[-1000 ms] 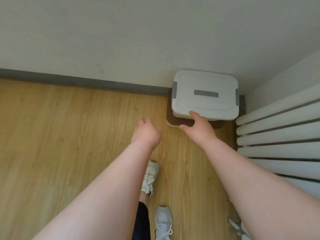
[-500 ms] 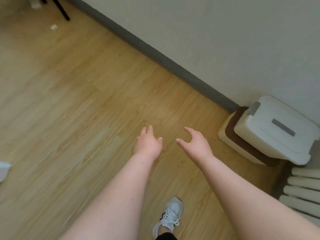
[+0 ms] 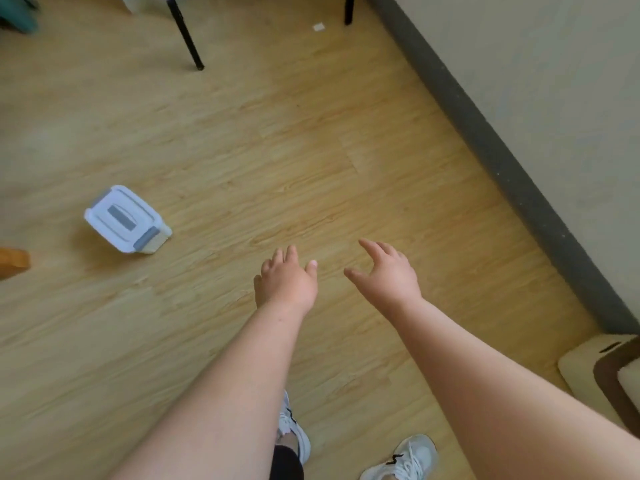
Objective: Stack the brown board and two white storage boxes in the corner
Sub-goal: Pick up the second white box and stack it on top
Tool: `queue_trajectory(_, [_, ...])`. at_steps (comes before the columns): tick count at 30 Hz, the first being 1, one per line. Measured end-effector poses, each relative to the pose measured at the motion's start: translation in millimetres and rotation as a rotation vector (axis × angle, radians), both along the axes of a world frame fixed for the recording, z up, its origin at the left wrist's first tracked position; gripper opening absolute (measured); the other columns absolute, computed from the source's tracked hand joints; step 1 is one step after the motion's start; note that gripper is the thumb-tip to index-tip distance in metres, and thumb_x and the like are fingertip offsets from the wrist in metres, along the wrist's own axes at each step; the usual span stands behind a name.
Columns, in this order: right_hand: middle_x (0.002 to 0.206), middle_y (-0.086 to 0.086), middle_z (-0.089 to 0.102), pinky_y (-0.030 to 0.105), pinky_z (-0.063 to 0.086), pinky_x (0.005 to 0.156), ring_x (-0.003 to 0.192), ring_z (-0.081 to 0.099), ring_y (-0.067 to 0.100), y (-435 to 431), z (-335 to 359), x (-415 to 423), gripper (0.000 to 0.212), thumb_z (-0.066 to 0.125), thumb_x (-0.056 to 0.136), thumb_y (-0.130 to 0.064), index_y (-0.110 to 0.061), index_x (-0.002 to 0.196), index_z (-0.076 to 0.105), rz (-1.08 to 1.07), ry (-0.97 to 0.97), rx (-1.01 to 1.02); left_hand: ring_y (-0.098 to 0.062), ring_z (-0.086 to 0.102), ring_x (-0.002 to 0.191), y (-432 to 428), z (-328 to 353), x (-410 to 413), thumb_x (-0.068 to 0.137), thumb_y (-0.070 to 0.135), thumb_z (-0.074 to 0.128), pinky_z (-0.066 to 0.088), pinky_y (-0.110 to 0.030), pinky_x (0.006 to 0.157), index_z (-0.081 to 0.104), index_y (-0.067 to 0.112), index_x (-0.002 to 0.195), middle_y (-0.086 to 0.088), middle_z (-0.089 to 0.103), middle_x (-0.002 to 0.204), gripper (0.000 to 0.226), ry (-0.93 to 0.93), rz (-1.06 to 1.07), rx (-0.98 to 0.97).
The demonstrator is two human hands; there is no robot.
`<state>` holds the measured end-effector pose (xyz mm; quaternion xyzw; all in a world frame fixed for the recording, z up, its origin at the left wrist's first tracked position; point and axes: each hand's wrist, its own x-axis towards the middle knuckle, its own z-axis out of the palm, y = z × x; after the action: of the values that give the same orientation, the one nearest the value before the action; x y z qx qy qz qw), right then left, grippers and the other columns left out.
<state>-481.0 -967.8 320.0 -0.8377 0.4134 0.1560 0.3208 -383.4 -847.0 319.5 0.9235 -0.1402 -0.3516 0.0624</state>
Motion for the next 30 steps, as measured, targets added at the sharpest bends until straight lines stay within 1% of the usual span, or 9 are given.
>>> queue_trajectory(6, [0.155, -0.004, 0.034, 0.044, 0.021, 0.117, 0.144, 0.027, 0.021, 84.1, 9.8, 120.3, 0.068, 0.055, 0.087, -0.05, -0.035, 0.149, 0.032, 0.227, -0.018, -0.048, -0.027, 0.015, 0.149, 100.5, 11.9, 100.3, 0.101, 0.048, 0.023, 0.02, -0.044, 0.119, 0.014, 0.02, 0.156, -0.002, 0.011, 0.164, 0.061, -0.047, 0.127, -0.003])
queue_trajectory(10, [0.155, -0.004, 0.034, 0.044, 0.022, 0.117, 0.143, 0.028, 0.022, 132.9, 11.4, 183.3, 0.068, 0.056, 0.088, -0.048, -0.034, 0.15, 0.031, 0.35, -0.033, -0.051, -0.027, 0.014, 0.15, 156.2, 15.4, 145.2, 0.102, 0.048, 0.022, 0.019, -0.045, 0.119, 0.012, 0.02, 0.156, -0.002, 0.009, 0.164, 0.062, -0.059, 0.218, -0.001])
queue_trajectory(15, [0.155, -0.004, 0.033, 0.043, 0.021, 0.118, 0.144, 0.027, 0.023, 180.9, 9.4, 243.4, 0.069, 0.057, 0.088, -0.048, -0.034, 0.15, 0.029, 0.474, -0.031, -0.025, -0.027, 0.012, 0.15, 207.7, 11.4, 182.2, 0.102, 0.047, 0.022, 0.018, -0.045, 0.119, 0.011, 0.021, 0.156, -0.002, 0.008, 0.165, 0.062, -0.036, 0.349, -0.022])
queue_trajectory(19, [0.156, -0.004, 0.031, 0.043, 0.022, 0.117, 0.145, 0.025, 0.023, 207.6, 4.3, 291.8, 0.069, 0.057, 0.088, -0.046, -0.035, 0.15, 0.029, 0.578, -0.021, -0.005, -0.027, 0.014, 0.15, 238.6, 4.4, 214.6, 0.103, 0.045, 0.024, 0.02, -0.045, 0.118, 0.012, 0.02, 0.156, -0.003, 0.009, 0.164, 0.06, -0.041, 0.421, -0.02])
queue_trajectory(24, [0.157, -0.003, 0.03, 0.044, 0.022, 0.117, 0.145, 0.024, 0.022, 229.8, -14.4, 357.5, 0.071, 0.058, 0.088, -0.045, -0.033, 0.151, 0.028, 0.669, 0.017, 0.025, -0.027, 0.019, 0.147, 262.8, -8.4, 275.0, 0.103, 0.04, 0.026, 0.026, -0.043, 0.115, 0.014, 0.019, 0.155, -0.003, 0.014, 0.163, 0.057, -0.065, 0.484, 0.002])
queue_trajectory(30, [0.157, -0.002, 0.03, 0.041, 0.022, 0.117, 0.145, 0.023, 0.021, 247.4, -36.9, 433.1, 0.073, 0.059, 0.088, -0.043, -0.032, 0.152, 0.026, 0.76, 0.064, 0.05, -0.027, 0.023, 0.146, 273.8, -31.6, 347.9, 0.102, 0.042, 0.027, 0.029, -0.045, 0.114, 0.014, 0.02, 0.155, -0.003, 0.017, 0.162, 0.059, -0.025, 0.586, 0.008])
